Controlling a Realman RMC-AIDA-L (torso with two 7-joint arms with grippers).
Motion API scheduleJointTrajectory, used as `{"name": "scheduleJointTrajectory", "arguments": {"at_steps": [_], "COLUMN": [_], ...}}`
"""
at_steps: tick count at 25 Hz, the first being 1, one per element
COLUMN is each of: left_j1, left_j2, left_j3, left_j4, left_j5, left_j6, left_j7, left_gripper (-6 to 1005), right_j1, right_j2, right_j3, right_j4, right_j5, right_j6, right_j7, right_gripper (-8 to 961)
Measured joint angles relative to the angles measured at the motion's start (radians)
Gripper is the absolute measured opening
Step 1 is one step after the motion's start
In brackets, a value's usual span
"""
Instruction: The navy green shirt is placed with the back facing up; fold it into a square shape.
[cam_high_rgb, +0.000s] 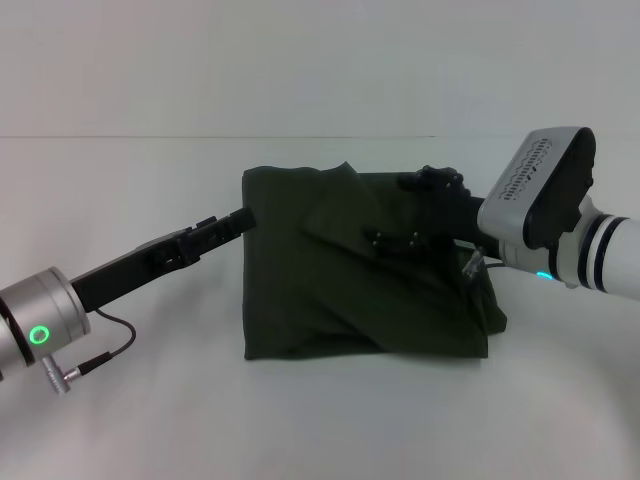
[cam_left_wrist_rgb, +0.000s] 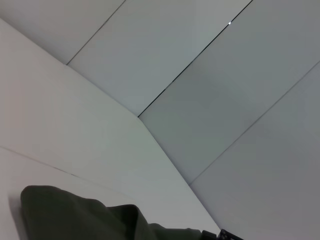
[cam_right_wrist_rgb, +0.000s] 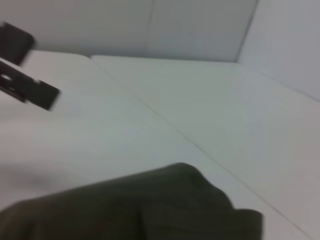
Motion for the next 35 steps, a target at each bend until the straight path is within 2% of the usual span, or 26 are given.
{"name": "scheduleJointTrajectory", "arguments": {"at_steps": [6, 13, 25, 35], "left_j1": [-0.001, -0.002, -0.005, -0.008], "left_j2": [0.0, 0.0, -0.001, -0.003], "left_j3": [-0.001, -0.001, 0.0, 0.0], "left_j4": [0.0, 0.0, 0.0, 0.0], "left_j5": [0.002, 0.003, -0.002, -0.002], "left_j6": [-0.003, -0.005, -0.006, -0.006], "left_j7": [0.0, 0.0, 0.0, 0.0], "left_gripper": [918, 918, 917, 917], "right_j1": [0.0, 0.002, 0.013, 0.018], "right_j2": [-0.001, -0.001, 0.0, 0.002], "right_j3": [-0.107, -0.204, -0.207, -0.215], "right_j4": [-0.01, -0.018, -0.021, -0.022], "right_j5": [-0.005, -0.005, 0.003, -0.001], "right_j6": [-0.044, 0.025, 0.111, 0.109], "right_j7": [0.071, 0.094, 0.095, 0.096], "right_gripper": [886, 885, 886, 887]}}
